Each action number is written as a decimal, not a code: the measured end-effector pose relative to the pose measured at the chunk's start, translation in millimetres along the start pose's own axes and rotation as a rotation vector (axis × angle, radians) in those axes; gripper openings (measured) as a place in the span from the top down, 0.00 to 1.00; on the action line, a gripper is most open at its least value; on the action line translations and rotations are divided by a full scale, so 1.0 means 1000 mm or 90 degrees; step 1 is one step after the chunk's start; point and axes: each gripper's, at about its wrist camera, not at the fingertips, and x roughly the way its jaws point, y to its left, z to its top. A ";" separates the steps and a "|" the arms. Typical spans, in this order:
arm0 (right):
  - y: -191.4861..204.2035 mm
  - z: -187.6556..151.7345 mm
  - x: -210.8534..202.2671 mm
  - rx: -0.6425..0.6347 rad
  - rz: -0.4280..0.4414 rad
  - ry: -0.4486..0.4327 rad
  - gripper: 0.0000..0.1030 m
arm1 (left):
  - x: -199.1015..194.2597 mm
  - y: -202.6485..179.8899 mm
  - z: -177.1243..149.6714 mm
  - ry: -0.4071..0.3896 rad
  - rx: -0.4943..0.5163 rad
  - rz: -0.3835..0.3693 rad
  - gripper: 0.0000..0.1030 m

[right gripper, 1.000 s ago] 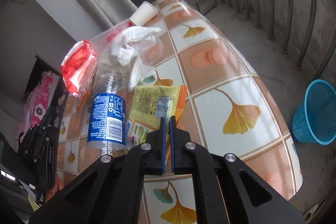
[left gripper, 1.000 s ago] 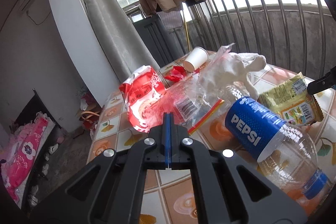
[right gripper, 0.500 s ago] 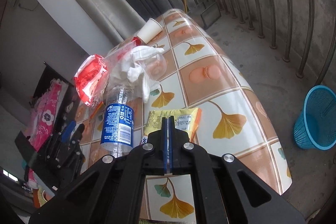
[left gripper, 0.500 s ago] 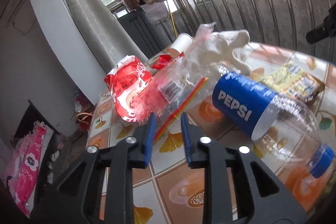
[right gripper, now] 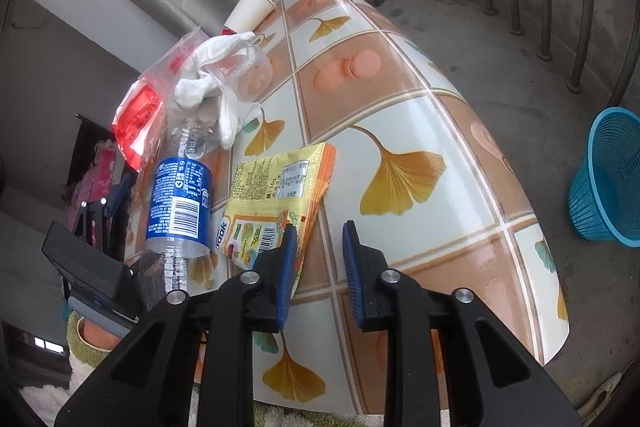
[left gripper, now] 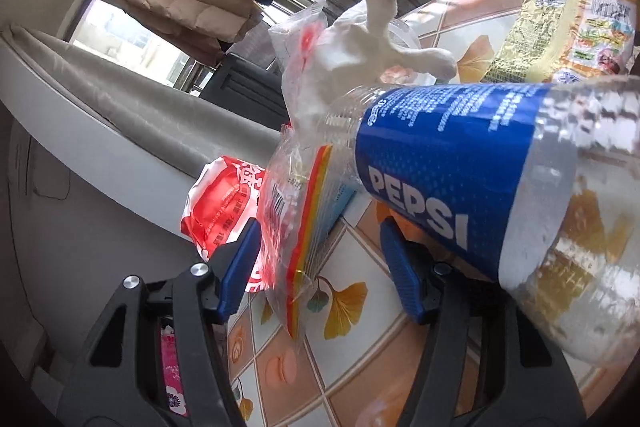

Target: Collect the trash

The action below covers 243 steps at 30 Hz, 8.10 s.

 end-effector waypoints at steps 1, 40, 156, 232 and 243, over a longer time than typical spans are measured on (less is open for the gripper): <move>-0.001 0.000 0.001 -0.001 0.006 0.002 0.72 | 0.001 0.000 0.001 0.000 0.000 -0.001 0.46; 0.067 -0.002 0.057 -0.416 -0.147 -0.024 0.24 | -0.071 0.121 -0.008 -0.091 -0.418 -0.135 0.94; 0.031 0.061 -0.049 -0.127 -0.238 -0.291 0.06 | 0.080 0.234 -0.127 0.157 -0.970 -0.282 0.25; 0.102 0.155 0.011 -0.111 0.043 -0.094 0.34 | 0.083 0.232 -0.187 -0.029 -1.060 -0.444 1.00; 0.225 0.224 0.117 -0.216 0.098 0.119 0.34 | 0.051 0.222 -0.241 0.007 -1.100 -0.396 1.00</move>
